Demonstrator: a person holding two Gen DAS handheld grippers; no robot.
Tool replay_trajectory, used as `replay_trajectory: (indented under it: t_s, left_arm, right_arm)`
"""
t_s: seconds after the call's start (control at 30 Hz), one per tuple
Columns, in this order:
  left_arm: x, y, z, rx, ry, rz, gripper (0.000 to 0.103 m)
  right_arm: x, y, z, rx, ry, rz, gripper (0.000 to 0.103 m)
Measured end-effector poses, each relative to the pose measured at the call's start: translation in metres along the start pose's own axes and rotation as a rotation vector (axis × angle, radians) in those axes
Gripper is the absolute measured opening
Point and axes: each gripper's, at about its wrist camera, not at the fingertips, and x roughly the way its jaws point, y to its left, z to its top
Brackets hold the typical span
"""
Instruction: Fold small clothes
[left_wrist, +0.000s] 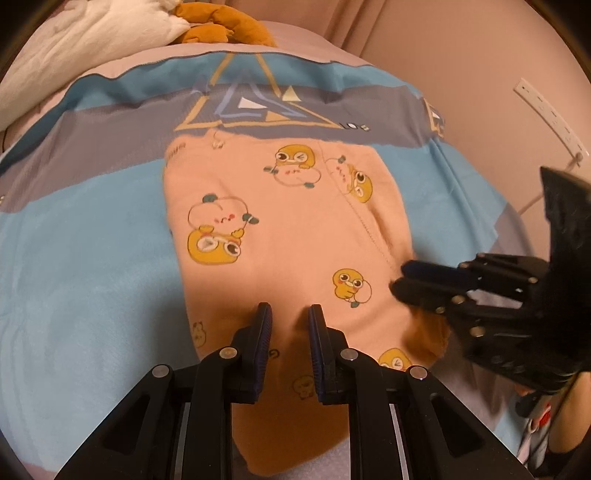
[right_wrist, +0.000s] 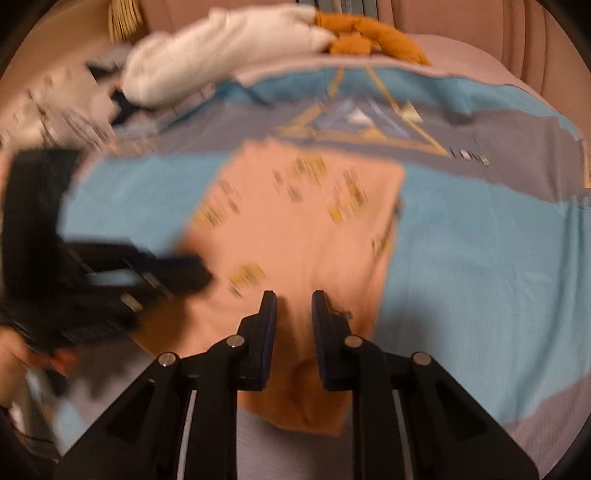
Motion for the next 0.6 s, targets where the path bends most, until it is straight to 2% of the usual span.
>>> replay_trajectory:
  t_s: [0.1,0.2,0.23,0.3,0.37,0.5,0.6]
  left_arm:
    - [-0.004,-0.001,-0.006,0.011,-0.012,-0.005,0.016]
    - [-0.017,-0.001,-0.011,-0.006,-0.018,-0.021,0.016]
    - [-0.022,-0.003,-0.015,0.004,-0.028,-0.024,0.016]
    - [-0.027,-0.007,-0.020,0.021,-0.035,-0.035,0.016]
    - [-0.023,-0.010,-0.024,0.022,-0.017,-0.053,0.016]
    - [-0.006,-0.009,-0.034,0.007,0.023,-0.052,0.016]
    - [-0.006,-0.007,-0.036,-0.005,0.012,-0.066,0.016]
  right_arm:
    - [0.004,-0.004,-0.012,-0.006,-0.001,-0.028,0.017]
    - [0.000,-0.013,-0.008,0.032,0.012,0.006,0.018]
    - [-0.004,-0.013,-0.006,0.049,0.004,0.021,0.021]
    - [-0.017,-0.010,0.003,0.069,-0.050,0.068,0.022]
    - [-0.018,-0.010,0.018,0.074,-0.093,0.071,0.022]
    - [0.017,-0.024,0.057,0.170,-0.097,0.074,0.022]
    - [0.052,-0.036,0.073,0.239,-0.039,0.020,0.016]
